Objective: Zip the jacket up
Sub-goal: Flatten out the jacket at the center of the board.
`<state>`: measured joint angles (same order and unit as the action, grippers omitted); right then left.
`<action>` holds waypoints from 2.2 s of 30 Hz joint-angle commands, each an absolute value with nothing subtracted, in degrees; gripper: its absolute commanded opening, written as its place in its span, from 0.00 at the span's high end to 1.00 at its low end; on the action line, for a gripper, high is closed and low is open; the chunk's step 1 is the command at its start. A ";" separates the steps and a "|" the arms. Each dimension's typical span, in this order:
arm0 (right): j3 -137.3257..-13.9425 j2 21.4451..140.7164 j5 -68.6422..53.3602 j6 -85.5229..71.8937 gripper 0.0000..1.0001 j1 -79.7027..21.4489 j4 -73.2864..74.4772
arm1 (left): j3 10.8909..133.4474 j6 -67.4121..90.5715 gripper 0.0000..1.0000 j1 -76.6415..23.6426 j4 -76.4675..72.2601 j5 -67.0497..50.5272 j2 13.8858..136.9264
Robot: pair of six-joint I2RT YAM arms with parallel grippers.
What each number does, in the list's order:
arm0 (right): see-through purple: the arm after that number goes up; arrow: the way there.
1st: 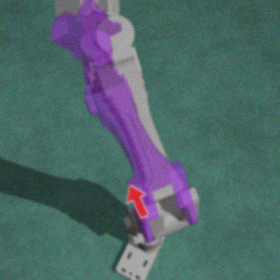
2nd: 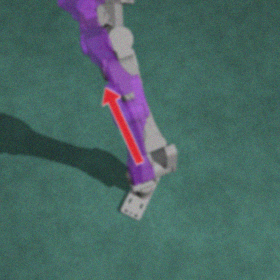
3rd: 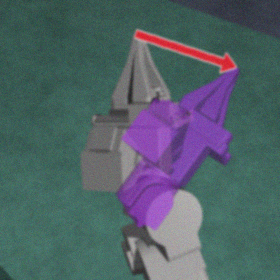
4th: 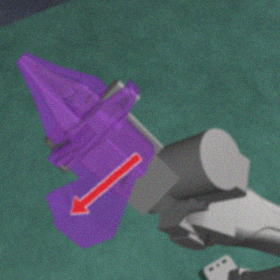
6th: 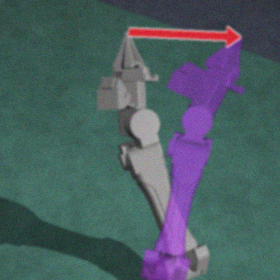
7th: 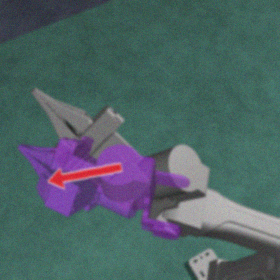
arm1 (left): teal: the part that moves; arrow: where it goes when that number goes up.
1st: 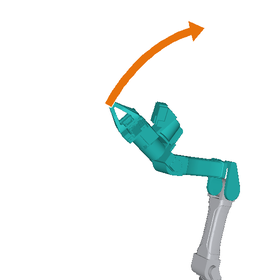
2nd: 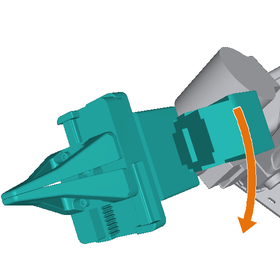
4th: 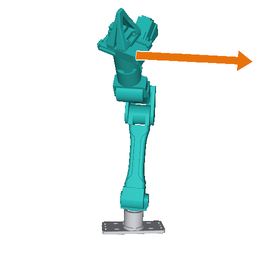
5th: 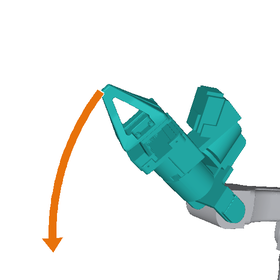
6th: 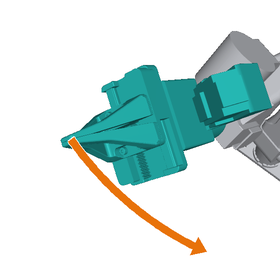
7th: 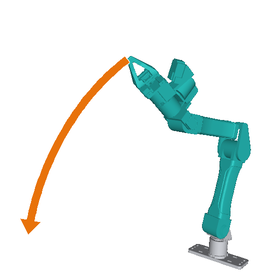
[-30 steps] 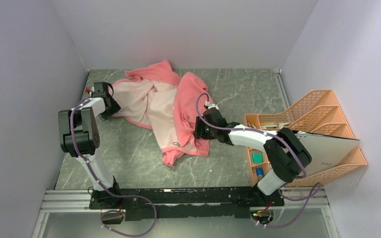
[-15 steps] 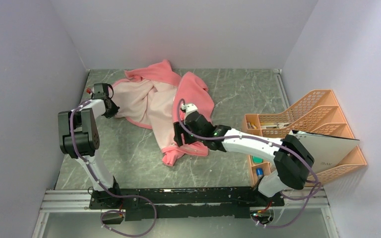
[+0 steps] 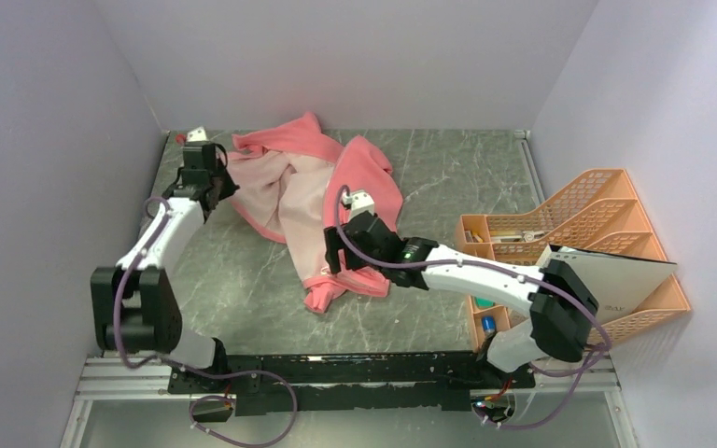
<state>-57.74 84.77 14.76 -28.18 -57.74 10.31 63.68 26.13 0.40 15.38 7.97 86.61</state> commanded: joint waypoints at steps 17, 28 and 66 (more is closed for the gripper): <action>-50.43 67.32 10.45 -33.43 0.20 -41.46 11.55 | 53.98 38.17 0.94 -70.47 31.97 25.15 82.88; -49.10 65.15 9.67 -33.47 0.20 -39.58 12.35 | 57.41 47.26 0.09 -68.40 39.63 32.00 69.63; -61.84 91.81 12.72 -25.34 0.19 -82.29 2.08 | 49.55 35.86 0.08 3.78 28.86 1.85 70.19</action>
